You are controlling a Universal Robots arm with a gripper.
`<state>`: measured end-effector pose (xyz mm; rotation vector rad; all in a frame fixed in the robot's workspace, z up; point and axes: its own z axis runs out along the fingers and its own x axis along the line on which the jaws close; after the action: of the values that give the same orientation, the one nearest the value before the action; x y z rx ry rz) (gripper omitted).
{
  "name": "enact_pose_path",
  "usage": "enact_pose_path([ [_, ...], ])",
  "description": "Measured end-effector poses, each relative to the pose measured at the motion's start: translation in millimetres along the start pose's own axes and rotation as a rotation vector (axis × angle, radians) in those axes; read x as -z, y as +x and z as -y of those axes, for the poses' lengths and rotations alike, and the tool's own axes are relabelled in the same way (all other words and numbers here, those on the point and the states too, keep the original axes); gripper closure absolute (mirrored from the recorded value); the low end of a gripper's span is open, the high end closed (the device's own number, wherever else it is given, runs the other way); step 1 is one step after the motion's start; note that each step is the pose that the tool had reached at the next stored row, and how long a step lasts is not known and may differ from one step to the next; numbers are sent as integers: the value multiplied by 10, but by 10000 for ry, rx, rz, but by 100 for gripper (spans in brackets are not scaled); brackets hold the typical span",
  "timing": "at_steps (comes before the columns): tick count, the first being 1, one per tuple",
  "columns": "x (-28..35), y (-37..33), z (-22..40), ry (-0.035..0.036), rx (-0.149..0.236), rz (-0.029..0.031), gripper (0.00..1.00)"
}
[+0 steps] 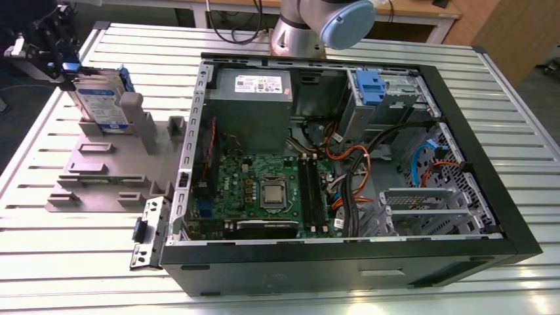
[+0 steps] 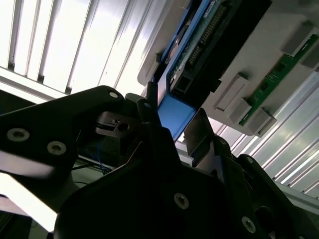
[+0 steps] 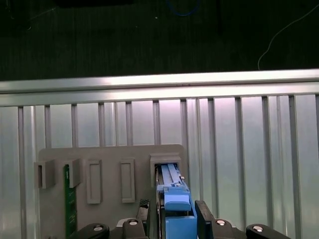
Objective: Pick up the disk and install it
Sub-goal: 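Pick up the disk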
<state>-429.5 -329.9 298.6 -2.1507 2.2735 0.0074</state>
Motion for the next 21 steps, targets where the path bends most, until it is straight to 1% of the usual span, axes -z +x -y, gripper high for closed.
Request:
enact_pose_path([
  [13,-65,-10,11,-4,0,0,52],
  [21,-79,-10,11,-3,0,0,52],
])
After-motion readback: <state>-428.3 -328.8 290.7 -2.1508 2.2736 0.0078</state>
